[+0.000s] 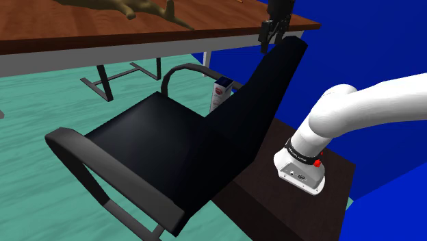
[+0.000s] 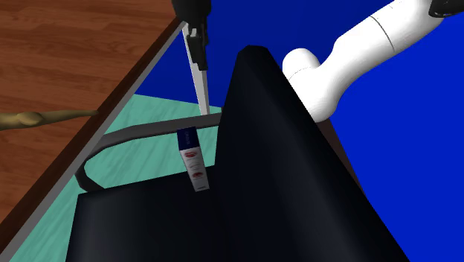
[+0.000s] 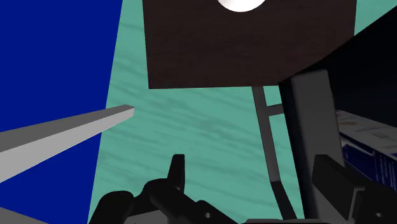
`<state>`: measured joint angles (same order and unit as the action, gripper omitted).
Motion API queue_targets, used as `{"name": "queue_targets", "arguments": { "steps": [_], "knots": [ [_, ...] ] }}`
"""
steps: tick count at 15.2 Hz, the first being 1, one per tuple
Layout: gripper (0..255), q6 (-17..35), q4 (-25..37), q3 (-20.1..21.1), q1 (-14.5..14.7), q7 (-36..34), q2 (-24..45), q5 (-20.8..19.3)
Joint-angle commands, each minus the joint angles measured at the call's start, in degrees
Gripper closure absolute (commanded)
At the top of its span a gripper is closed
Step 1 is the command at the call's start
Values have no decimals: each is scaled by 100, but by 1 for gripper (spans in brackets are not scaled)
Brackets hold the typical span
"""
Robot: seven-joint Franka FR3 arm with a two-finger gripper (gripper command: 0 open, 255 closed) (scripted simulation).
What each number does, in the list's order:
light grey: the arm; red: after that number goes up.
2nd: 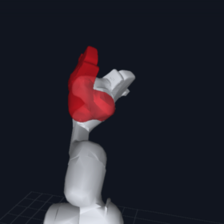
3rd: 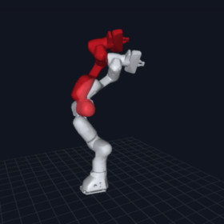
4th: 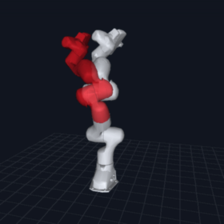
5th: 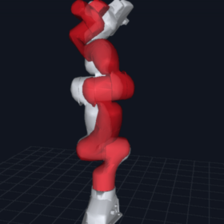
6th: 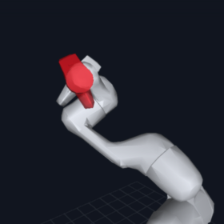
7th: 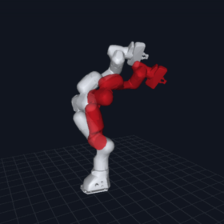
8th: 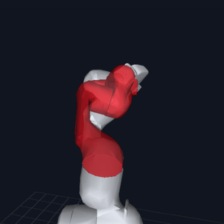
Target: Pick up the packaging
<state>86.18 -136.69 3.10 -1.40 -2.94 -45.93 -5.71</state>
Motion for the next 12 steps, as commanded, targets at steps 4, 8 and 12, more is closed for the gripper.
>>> {"name": "queue_targets", "arguments": {
  "steps": [4, 8, 12],
  "knots": [
    [0, 274, -89, 261, 133, -343, 192, 333],
    [0, 674, -125, 613, 307, -781, 533, 746],
    [0, 1100, -62, 967, 462, -1194, 964, 1111]
  ]
}}
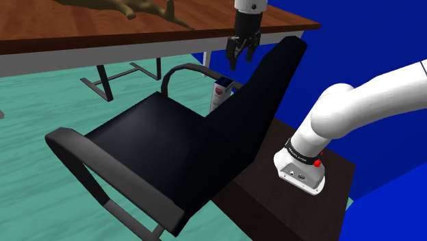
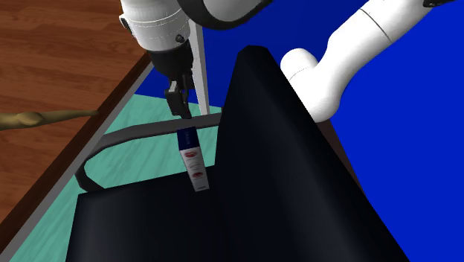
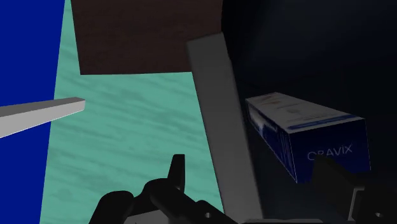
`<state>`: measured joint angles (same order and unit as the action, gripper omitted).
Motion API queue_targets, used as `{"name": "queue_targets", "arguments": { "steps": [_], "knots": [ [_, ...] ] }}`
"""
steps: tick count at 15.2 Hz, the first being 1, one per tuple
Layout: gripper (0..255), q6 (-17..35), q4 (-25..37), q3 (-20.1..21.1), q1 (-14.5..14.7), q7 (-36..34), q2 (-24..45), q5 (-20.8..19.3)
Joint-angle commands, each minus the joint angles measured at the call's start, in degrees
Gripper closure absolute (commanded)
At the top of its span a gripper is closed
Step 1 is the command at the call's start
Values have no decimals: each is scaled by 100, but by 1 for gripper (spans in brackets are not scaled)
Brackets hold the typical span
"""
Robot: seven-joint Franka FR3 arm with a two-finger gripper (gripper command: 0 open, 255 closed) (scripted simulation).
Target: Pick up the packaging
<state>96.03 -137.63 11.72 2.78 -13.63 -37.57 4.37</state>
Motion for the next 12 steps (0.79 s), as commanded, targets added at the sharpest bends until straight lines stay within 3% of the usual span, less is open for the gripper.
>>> {"name": "queue_targets", "arguments": {
  "steps": [1, 5, 12],
  "knots": [
    [0, 224, 64, 193, 80, -226, 248, 184],
    [0, 659, 254, 547, 203, -621, 779, 460],
    [0, 1160, -138, 626, 223, -636, 884, 506]
  ]
}}
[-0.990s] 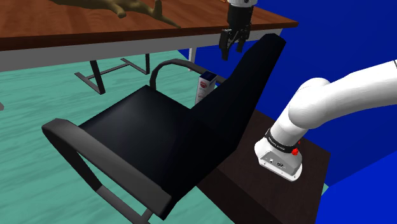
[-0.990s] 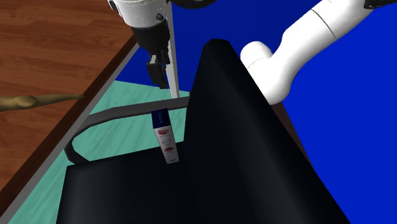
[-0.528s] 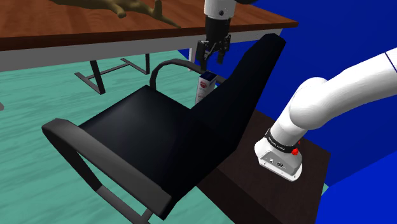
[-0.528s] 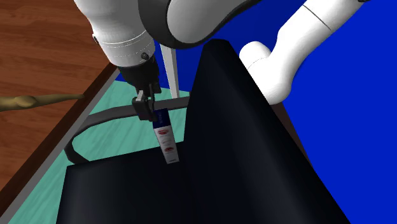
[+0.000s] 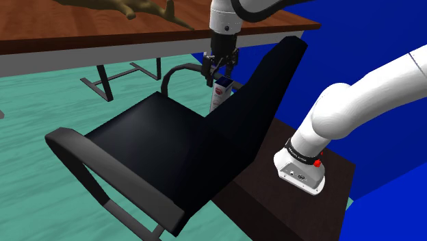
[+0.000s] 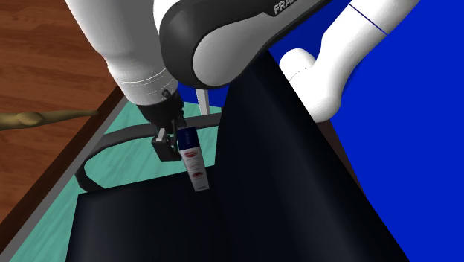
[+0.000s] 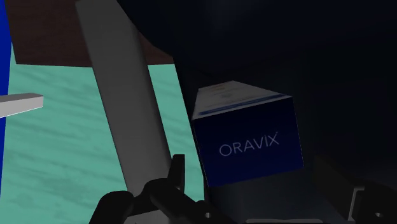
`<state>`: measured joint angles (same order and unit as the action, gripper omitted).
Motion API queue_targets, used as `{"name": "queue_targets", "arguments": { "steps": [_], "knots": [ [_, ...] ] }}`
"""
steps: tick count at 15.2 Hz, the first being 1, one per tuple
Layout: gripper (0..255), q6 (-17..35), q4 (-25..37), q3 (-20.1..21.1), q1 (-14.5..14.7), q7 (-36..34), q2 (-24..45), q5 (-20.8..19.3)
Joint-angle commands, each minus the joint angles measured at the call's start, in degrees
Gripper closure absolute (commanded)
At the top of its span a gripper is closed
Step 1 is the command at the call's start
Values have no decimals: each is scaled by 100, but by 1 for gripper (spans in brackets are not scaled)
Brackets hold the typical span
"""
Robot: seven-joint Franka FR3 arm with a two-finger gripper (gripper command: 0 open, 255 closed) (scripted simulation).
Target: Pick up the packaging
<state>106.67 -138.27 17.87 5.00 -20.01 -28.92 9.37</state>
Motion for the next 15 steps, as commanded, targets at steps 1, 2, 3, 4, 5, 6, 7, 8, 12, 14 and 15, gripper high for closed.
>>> {"name": "queue_targets", "arguments": {
  "steps": [1, 2, 3, 4, 5, 6, 7, 8, 12, 14, 15],
  "knots": [
    [0, 224, -173, 28, 4, 2, 49, 15],
    [0, 224, -175, 28, 4, 3, 47, 15],
    [0, 224, -174, 28, 4, 3, 48, 15],
    [255, 221, -168, 28, 3, 2, 50, 14],
    [255, 227, -176, 27, 3, 5, 49, 13],
    [255, 232, -176, 29, 3, 3, 53, 14],
    [255, 232, -177, 27, 2, 6, 53, 13],
    [255, 234, -178, 28, 2, 5, 54, 13],
    [255, 232, -173, 25, -1, 8, 57, 10],
    [255, 142, -111, 18, 2, 3, 29, 10],
    [255, 61, -47, 7, 0, 3, 11, 4]
  ]
}}
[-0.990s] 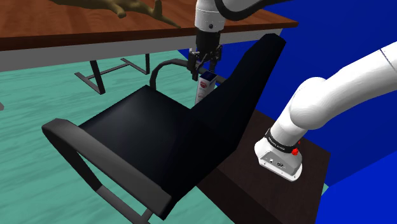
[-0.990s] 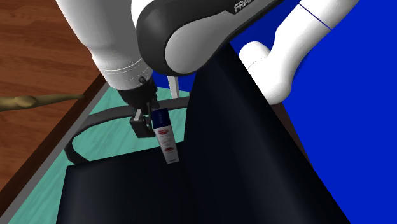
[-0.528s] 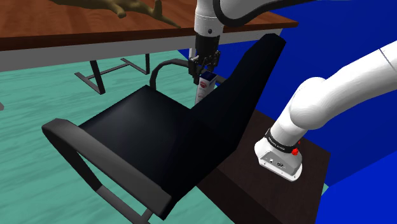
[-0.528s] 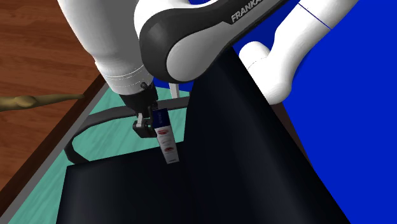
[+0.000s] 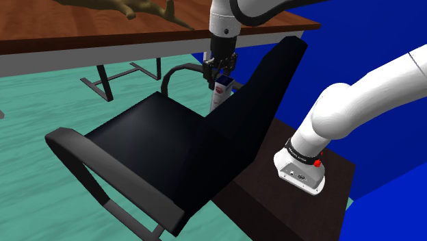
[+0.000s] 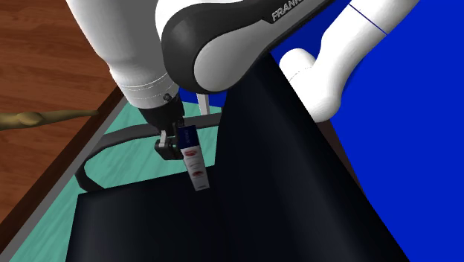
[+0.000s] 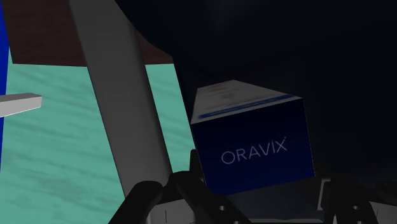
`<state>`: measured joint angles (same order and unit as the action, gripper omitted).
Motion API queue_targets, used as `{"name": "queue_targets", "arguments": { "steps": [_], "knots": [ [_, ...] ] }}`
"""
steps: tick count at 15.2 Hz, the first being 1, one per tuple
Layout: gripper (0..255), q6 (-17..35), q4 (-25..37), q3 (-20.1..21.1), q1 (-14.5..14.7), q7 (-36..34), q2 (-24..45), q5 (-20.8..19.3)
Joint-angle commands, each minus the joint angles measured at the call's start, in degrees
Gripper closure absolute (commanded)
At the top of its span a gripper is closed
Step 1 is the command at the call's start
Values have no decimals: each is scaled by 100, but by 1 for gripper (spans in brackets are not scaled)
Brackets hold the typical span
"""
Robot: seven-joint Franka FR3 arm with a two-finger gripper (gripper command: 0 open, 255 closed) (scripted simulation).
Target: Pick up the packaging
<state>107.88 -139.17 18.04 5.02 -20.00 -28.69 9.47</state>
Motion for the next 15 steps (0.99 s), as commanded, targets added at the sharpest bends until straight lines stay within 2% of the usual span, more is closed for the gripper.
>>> {"name": "queue_targets", "arguments": {
  "steps": [1, 13, 15],
  "knots": [
    [255, -141, 109, -20, -5, 1, -27, -11],
    [255, -1079, 970, -132, -39, -17, -104, -85],
    [255, -1091, 982, -133, -39, -18, -104, -86]
  ]
}}
